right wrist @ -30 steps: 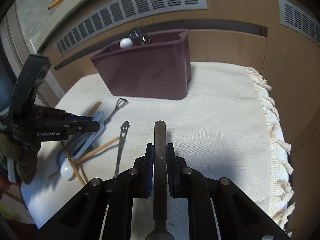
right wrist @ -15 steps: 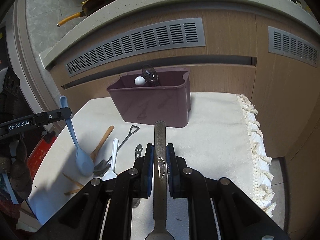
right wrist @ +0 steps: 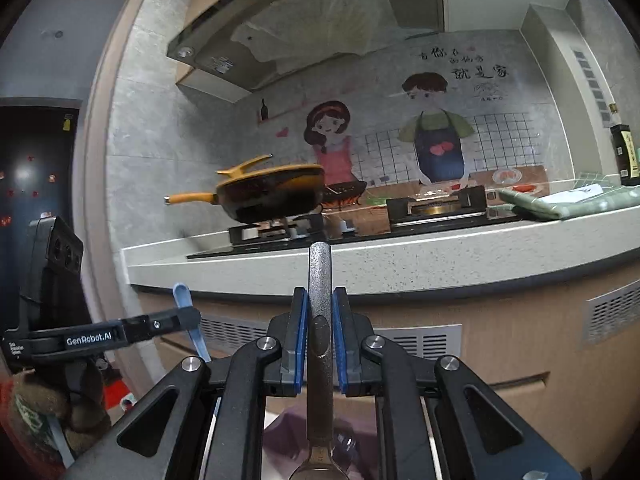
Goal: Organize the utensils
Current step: 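Lift the spoons over the maroon holder and open both grippers to drop them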
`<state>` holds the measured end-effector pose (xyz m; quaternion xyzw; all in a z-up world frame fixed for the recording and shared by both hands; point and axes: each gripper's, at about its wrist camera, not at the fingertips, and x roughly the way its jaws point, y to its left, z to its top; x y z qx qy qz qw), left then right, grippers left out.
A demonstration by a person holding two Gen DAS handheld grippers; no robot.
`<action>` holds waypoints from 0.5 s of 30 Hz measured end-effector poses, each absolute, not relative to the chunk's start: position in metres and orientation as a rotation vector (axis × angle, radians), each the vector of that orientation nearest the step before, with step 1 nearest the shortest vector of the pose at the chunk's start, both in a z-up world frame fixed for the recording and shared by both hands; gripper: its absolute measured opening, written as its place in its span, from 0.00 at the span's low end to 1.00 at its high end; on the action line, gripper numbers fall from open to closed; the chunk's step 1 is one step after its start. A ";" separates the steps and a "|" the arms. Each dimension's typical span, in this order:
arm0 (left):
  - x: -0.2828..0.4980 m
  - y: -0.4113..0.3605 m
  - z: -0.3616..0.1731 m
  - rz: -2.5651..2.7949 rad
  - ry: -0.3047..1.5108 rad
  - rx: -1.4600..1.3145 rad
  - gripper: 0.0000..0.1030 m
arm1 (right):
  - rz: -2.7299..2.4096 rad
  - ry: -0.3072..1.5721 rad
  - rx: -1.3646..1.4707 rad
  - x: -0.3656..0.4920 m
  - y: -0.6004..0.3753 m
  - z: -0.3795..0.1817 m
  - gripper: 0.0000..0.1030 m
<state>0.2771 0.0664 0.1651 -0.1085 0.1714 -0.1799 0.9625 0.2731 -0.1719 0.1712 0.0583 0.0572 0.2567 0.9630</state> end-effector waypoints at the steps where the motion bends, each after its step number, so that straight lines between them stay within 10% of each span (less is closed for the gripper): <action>1: 0.286 0.067 0.158 -0.366 0.360 -0.223 0.05 | 0.511 0.122 0.116 0.285 -0.168 0.165 0.12; 15: 0.355 0.071 0.094 -0.381 0.465 -0.284 0.05 | 0.493 0.265 0.127 0.382 -0.150 0.085 0.11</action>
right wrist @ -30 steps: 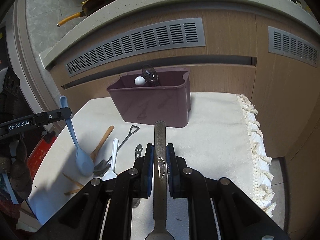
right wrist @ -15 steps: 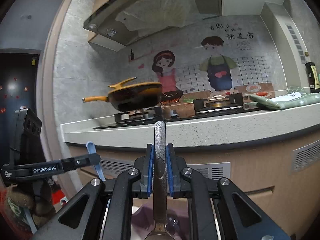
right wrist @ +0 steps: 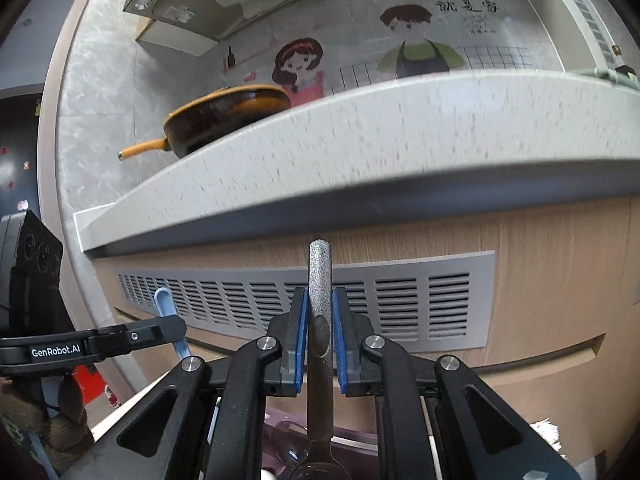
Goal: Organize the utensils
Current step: 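Lift the spoons over the maroon holder and open both grippers to drop them, then grasp the white plastic spoon by its handle with the right gripper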
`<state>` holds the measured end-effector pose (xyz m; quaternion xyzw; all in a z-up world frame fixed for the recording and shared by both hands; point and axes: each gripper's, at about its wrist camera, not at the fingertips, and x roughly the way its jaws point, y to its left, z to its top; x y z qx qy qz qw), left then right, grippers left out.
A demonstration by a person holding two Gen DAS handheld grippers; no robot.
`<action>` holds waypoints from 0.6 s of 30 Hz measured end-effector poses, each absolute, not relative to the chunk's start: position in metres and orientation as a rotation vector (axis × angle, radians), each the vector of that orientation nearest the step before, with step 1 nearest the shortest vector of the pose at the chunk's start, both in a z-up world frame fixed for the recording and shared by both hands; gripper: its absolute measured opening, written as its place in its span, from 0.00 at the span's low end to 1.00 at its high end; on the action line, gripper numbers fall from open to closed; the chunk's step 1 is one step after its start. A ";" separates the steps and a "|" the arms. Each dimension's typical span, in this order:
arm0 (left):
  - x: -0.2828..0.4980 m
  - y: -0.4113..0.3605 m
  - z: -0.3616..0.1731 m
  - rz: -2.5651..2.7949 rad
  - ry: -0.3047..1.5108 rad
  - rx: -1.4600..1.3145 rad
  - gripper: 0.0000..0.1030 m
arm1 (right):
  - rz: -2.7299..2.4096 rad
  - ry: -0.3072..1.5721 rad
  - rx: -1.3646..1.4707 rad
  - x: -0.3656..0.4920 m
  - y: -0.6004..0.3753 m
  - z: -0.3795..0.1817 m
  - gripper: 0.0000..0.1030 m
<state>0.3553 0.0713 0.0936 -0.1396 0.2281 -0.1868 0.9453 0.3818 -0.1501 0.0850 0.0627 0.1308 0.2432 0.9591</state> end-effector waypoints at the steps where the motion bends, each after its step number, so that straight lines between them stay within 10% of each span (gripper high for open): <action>1: 0.355 0.070 0.091 -0.382 0.469 -0.285 0.05 | 0.486 0.267 0.122 0.383 -0.149 0.081 0.12; 18: 0.287 0.074 0.090 -0.274 0.540 -0.229 0.40 | 0.462 0.441 -0.015 0.291 -0.194 0.092 0.16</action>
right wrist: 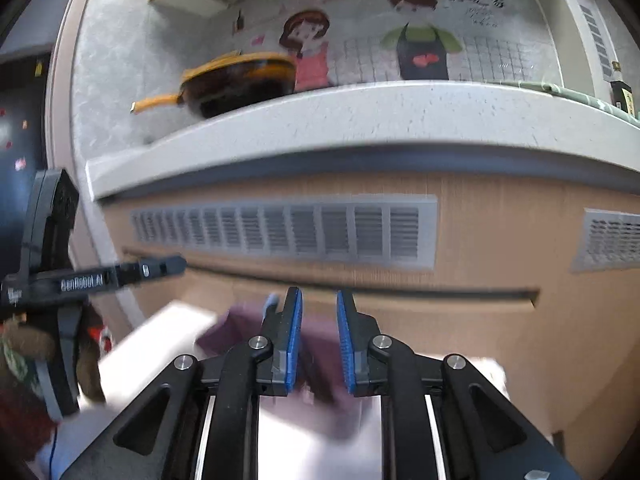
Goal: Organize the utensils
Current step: 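Grasp the white plastic spoon by its handle with the right gripper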
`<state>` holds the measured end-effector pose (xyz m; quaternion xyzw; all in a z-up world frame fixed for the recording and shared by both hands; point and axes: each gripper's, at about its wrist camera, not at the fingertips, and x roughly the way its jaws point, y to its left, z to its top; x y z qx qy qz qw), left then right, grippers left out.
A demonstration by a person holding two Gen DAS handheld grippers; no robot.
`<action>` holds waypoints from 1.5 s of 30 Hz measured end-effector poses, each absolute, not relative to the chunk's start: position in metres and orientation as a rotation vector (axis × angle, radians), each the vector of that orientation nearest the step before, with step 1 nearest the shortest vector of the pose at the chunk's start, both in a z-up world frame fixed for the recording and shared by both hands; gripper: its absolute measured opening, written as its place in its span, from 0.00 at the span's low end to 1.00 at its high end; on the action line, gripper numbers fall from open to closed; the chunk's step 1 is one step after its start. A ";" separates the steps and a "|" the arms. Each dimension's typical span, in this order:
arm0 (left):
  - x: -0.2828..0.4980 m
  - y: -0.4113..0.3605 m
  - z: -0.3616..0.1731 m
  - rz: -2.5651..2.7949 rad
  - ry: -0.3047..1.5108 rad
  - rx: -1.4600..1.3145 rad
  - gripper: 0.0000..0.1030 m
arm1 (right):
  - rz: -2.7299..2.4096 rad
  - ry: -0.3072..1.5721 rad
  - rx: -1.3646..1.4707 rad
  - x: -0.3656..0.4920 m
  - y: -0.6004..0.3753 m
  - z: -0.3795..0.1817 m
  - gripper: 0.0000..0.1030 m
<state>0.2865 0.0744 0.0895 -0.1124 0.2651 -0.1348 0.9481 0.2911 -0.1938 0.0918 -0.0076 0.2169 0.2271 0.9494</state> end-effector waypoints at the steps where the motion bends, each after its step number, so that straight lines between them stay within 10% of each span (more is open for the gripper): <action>1: 0.278 0.077 0.083 -0.253 0.561 -0.227 0.41 | 0.457 0.465 -0.040 0.281 -0.193 0.088 0.16; 18: 0.178 0.100 -0.031 -0.124 0.872 -0.202 0.41 | 0.593 0.912 -0.113 0.202 -0.142 -0.031 0.16; 45: 0.167 0.105 -0.028 -0.136 0.868 -0.179 0.41 | 0.571 0.997 -0.199 0.246 -0.057 -0.063 0.09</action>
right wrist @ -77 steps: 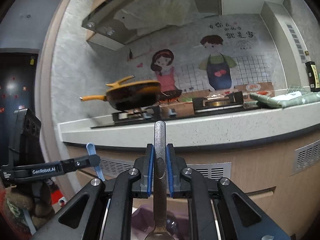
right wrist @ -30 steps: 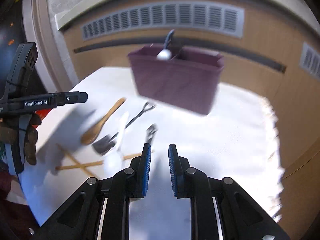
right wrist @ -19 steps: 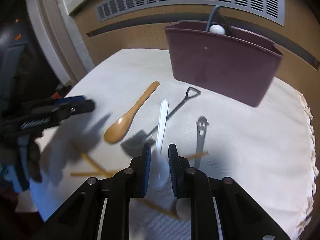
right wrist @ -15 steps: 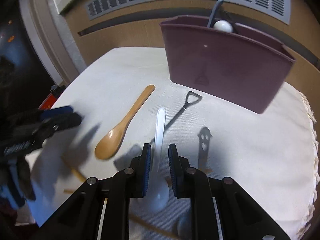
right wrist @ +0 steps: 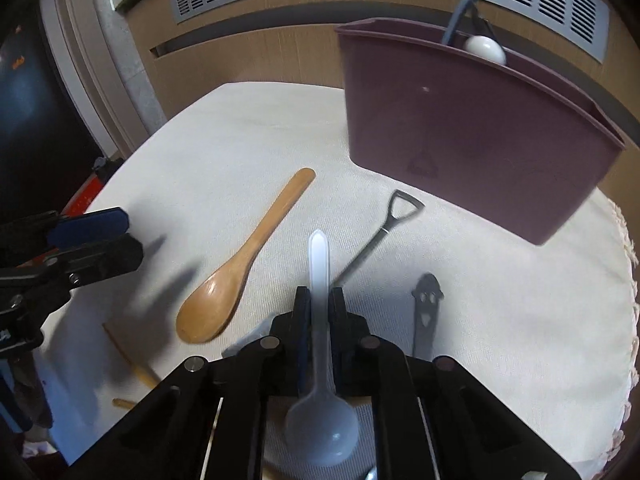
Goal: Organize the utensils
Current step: 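Grasp the white plastic spoon by its handle with the right gripper, then grasp the wooden spoon with the left gripper while the right gripper holds the white spoon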
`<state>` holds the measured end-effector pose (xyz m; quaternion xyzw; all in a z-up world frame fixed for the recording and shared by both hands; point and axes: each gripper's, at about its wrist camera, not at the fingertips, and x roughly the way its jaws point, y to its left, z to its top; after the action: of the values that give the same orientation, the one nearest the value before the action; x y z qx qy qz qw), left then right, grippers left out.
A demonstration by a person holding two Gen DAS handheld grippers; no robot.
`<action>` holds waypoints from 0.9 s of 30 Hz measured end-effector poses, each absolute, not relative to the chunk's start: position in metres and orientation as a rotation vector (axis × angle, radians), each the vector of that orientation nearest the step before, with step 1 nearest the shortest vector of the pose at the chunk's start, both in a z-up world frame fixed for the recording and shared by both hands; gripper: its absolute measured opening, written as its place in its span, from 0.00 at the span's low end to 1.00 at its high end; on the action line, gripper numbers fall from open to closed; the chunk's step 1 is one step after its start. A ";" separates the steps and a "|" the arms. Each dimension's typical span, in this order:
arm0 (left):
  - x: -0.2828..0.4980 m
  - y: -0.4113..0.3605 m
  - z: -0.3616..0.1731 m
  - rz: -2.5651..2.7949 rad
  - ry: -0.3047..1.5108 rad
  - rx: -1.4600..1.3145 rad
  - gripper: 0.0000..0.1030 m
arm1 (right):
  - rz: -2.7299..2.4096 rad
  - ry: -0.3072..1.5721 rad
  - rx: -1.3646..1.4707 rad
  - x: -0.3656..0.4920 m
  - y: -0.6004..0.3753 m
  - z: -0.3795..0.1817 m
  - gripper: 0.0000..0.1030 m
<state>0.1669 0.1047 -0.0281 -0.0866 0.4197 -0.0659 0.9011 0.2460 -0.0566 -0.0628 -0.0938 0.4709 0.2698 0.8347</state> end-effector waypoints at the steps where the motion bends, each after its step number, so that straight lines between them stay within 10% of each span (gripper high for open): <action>1: 0.168 0.102 -0.028 -0.140 0.869 -0.174 0.41 | 0.566 0.992 -0.189 0.245 -0.063 -0.060 0.09; 27: 0.232 0.060 -0.048 -0.177 1.008 -0.089 0.41 | 0.386 0.853 0.007 0.219 -0.178 -0.017 0.08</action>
<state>0.2323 0.0596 -0.0475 -0.0425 0.4823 -0.0844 0.8709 0.2189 -0.1778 -0.0174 0.0033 0.4112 0.1859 0.8924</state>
